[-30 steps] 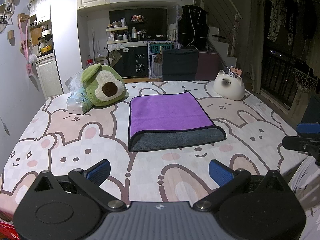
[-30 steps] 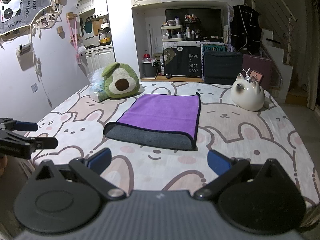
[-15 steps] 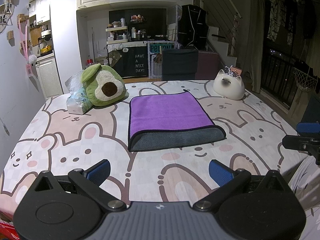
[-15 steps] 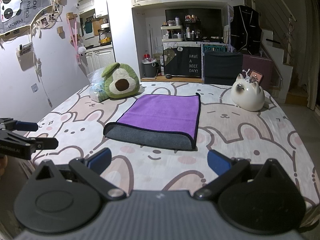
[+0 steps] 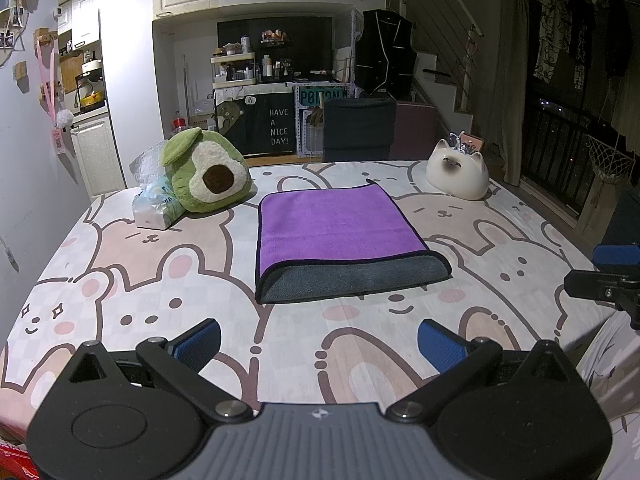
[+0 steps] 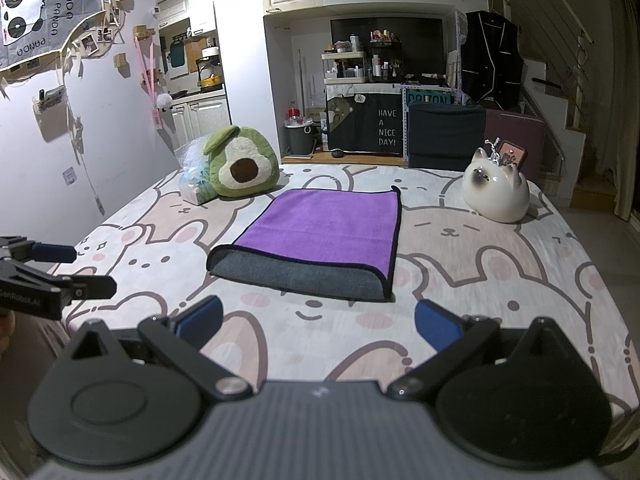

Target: Fold towel

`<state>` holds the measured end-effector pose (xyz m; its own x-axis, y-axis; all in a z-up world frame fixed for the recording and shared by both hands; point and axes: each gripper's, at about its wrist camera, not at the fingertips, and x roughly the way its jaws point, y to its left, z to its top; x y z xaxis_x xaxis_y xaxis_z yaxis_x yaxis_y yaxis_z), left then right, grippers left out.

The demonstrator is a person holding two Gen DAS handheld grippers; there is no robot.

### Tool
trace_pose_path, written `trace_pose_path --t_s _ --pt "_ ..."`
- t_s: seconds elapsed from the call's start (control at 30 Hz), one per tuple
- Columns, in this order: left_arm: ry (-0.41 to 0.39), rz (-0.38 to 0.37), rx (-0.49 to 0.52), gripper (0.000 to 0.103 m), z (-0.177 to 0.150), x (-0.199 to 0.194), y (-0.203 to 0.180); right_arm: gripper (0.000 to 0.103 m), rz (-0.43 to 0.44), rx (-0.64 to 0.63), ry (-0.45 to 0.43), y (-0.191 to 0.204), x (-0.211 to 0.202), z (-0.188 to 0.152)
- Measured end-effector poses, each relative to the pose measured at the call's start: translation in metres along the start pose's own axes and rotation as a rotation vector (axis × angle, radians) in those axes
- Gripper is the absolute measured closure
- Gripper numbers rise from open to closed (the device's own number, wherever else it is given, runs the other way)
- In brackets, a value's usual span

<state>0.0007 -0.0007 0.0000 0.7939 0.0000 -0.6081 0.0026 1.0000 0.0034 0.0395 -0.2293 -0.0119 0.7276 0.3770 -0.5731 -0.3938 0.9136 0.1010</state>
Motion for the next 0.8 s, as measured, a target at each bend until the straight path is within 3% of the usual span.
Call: trace_pose_path --t_s 0.8 --pt "-0.021 0.009 0.035 0.0 0.0018 -0.0039 -0.0063 0.0 -0.002 0.003 -0.013 0.0002 -0.0047 0.0035"
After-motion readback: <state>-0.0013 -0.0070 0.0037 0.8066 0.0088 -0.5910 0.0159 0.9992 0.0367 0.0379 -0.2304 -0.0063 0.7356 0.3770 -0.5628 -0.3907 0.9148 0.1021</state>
